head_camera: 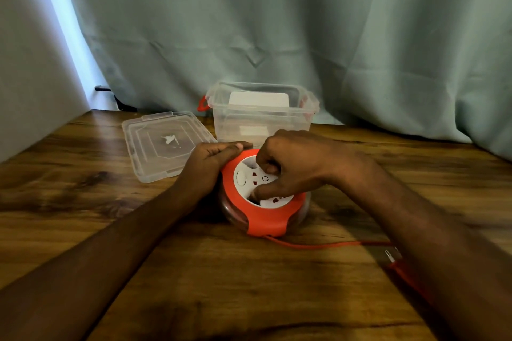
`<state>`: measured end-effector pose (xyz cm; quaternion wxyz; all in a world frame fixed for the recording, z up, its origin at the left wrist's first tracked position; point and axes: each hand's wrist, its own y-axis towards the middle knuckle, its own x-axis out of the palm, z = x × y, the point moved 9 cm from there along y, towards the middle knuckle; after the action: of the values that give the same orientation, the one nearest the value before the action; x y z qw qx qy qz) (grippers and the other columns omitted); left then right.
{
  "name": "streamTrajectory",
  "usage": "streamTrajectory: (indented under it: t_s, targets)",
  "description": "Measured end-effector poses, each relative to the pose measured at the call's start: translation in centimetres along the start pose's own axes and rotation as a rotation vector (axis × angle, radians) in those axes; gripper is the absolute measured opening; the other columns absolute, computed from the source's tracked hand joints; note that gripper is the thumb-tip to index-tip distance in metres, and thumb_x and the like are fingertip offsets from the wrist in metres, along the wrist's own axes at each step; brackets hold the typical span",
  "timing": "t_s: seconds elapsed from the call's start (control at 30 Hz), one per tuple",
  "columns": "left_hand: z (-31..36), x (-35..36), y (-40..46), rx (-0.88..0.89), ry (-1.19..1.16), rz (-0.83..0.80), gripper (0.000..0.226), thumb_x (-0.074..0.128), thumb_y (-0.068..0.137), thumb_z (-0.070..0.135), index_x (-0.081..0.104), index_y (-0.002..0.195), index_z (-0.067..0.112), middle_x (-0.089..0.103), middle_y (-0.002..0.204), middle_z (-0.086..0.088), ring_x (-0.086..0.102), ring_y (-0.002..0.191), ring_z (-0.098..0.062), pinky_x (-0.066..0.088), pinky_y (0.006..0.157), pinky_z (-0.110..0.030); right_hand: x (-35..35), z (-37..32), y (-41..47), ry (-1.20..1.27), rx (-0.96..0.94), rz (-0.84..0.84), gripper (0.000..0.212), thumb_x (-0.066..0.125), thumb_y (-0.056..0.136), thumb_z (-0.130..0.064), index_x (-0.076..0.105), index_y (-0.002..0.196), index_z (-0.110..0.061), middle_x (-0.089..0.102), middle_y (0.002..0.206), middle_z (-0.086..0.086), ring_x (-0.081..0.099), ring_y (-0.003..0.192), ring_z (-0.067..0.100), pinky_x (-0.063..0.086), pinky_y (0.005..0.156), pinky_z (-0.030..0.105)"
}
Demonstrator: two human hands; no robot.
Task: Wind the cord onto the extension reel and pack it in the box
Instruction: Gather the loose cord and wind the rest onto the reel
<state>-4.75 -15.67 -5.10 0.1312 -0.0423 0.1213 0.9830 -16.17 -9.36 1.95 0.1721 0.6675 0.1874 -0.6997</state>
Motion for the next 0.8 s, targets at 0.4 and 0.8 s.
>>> streamTrajectory:
  t_s: [0.4,0.8]
  targets:
    - [0.0,0.0,-0.2,-0.042,-0.003,0.010,0.027,0.054,0.105,0.023,0.078,0.105,0.010,0.081,0.091,-0.009,0.079,0.082,-0.025,0.061,0.069,-0.027,-1.5,1.0,-0.6,0.156,-0.050,0.002,0.046,0.087,0.073,-0.014,0.060,0.103,-0.036,0.059,0.091,-0.022,0.055,0.075,0.000,0.047,0.059,0.029]
    - [0.4,0.4,-0.8,-0.068,-0.029,-0.029,0.027,0.053,0.105,0.021,0.077,0.111,0.011,0.081,0.093,-0.010,0.079,0.083,-0.024,0.061,0.066,-0.025,-0.6,1.3,-0.4,0.284,-0.057,-0.051,0.073,0.092,0.070,-0.012,0.030,0.103,-0.035,0.072,0.119,-0.019,0.055,0.082,-0.022,0.039,0.061,0.013]
